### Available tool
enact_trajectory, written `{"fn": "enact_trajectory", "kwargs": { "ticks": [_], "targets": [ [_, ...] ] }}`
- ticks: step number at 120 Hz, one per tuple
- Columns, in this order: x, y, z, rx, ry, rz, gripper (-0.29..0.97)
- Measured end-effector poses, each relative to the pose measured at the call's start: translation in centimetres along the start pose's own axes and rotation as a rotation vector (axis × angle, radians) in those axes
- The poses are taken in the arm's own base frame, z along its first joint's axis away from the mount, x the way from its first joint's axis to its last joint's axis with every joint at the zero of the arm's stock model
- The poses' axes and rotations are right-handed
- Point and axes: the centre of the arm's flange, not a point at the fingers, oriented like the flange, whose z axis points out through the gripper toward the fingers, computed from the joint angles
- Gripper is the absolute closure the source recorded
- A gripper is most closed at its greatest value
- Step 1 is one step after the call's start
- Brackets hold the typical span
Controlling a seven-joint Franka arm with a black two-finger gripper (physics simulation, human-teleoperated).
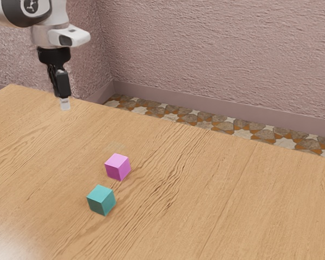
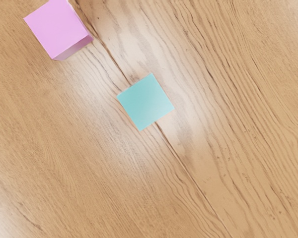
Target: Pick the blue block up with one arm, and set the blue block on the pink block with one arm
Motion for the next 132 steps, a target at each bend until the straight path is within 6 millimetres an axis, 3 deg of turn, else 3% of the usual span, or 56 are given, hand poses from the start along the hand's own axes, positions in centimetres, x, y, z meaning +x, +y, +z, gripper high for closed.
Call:
{"fn": "enact_trajectory", "kwargs": {
  "ticks": [13,25,34,42,65,86,111,132],
  "targets": [
    [0.0,0.0,-0.6,0.028,0.036,0.051,0.00],
    [-1.5,2.4,0.6,0.026,0.033,0.117,0.00],
    [-3.2,4.2,4.7,0.015,0.006,0.195,0.00],
    [-3.1,4.5,8.7,0.018,0.003,0.291,0.00],
    [-1.9,3.2,12.5,0.055,0.027,0.526,0.00],
    [0.6,3.5,20.5,0.076,0.021,0.741,0.00],
    [2.4,2.4,26.2,0.076,0.086,0.857,0.00],
    [3.7,1.6,29.2,0.095,0.127,0.921,0.00]
  ]
}}
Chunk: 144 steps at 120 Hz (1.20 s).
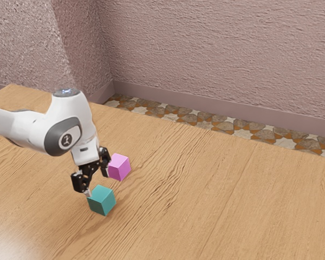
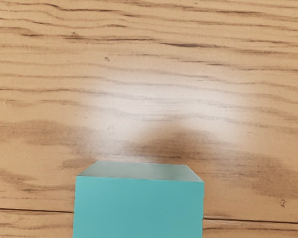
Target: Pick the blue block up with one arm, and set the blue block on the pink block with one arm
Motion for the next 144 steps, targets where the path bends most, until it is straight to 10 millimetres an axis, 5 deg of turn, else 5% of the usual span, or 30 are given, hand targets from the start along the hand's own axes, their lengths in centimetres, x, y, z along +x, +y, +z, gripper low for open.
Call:
{"fn": "enact_trajectory", "kwargs": {
  "ticks": [85,101,117,144],
  "targets": [
    [-1.2,-0.8,7.6,-0.038,0.018,0.139,0.00],
    [-1.5,-0.8,7.8,-0.035,0.024,0.142,0.15],
    [-1.5,-1.0,7.1,-0.016,0.024,0.155,0.33],
    [0.8,-0.9,-0.6,0.111,0.022,0.221,0.34]
  ]
}}
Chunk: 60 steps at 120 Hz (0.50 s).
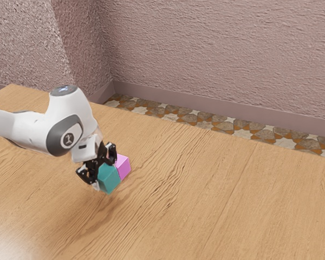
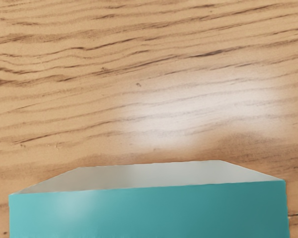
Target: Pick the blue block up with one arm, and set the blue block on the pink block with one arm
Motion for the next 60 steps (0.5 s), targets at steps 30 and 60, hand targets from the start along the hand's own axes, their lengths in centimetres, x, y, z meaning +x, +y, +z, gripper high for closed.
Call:
{"fn": "enact_trajectory", "kwargs": {
  "ticks": [30,60],
  "targets": [
    [-3.9,-6.8,-1.8,0.009,-0.002,-0.027,0.32],
    [-6.5,-10.9,0.0,-0.045,0.012,-0.033,0.29]
  ]
}}
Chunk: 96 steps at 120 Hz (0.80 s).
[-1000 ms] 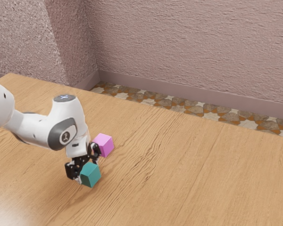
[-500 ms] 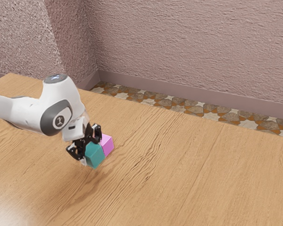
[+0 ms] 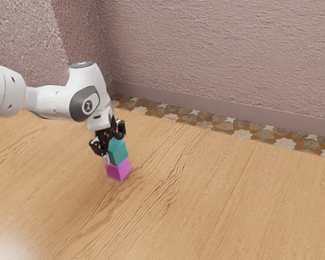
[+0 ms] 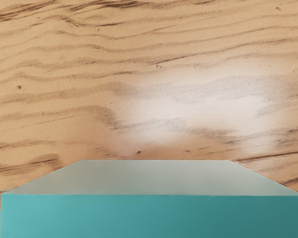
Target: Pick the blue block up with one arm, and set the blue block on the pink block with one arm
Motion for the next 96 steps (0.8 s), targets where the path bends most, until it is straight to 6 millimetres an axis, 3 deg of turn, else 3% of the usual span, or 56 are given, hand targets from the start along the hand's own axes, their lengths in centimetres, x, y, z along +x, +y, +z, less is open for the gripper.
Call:
{"fn": "enact_trajectory", "kwargs": {
  "ticks": [16,30,57,96],
  "targets": [
    [-2.0,-0.5,0.2,-0.017,0.007,-0.025,0.30],
    [-2.1,-1.6,0.4,-0.024,0.012,-0.020,0.25],
    [-2.3,-2.4,1.5,-0.046,0.024,-0.010,0.30],
    [-2.3,-2.2,1.6,-0.063,0.033,-0.002,0.08]
  ]
}}
